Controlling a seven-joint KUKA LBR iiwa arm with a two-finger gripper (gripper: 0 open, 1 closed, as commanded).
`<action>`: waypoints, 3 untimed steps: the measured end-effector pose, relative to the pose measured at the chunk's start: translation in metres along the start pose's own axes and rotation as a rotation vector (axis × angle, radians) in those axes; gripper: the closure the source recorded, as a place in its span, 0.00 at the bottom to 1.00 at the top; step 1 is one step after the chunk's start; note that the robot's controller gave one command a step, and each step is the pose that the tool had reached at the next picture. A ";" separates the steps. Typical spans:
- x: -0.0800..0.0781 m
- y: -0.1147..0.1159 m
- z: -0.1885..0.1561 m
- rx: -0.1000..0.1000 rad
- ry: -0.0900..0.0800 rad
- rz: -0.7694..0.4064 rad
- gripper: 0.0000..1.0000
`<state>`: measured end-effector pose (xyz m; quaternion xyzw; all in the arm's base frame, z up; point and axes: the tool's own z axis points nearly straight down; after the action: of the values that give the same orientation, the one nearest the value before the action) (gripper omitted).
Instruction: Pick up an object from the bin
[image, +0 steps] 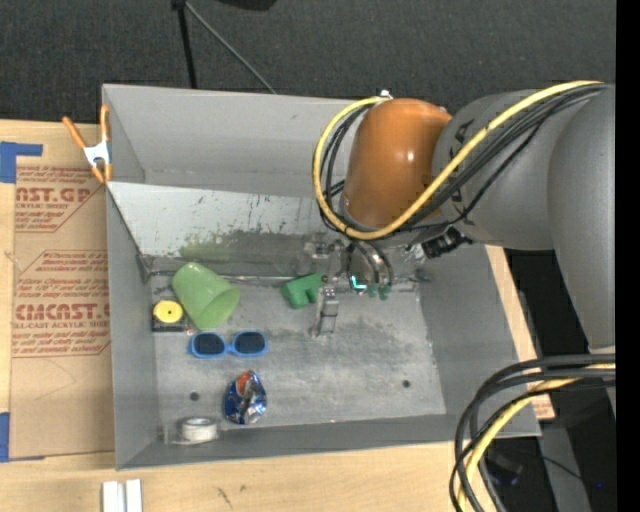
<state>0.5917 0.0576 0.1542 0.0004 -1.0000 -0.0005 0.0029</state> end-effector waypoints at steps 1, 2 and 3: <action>0.014 0.079 0.086 0.001 -0.004 -0.479 0.00; 0.012 0.078 0.084 0.000 -0.010 -0.477 1.00; 0.003 0.074 -0.045 0.003 -0.017 -0.475 1.00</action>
Offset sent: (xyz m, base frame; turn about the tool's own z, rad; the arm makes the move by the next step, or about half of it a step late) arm -0.0131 0.0776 -0.0842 -0.4787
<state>0.5886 0.1319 0.1993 0.2357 -0.9718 0.0003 -0.0060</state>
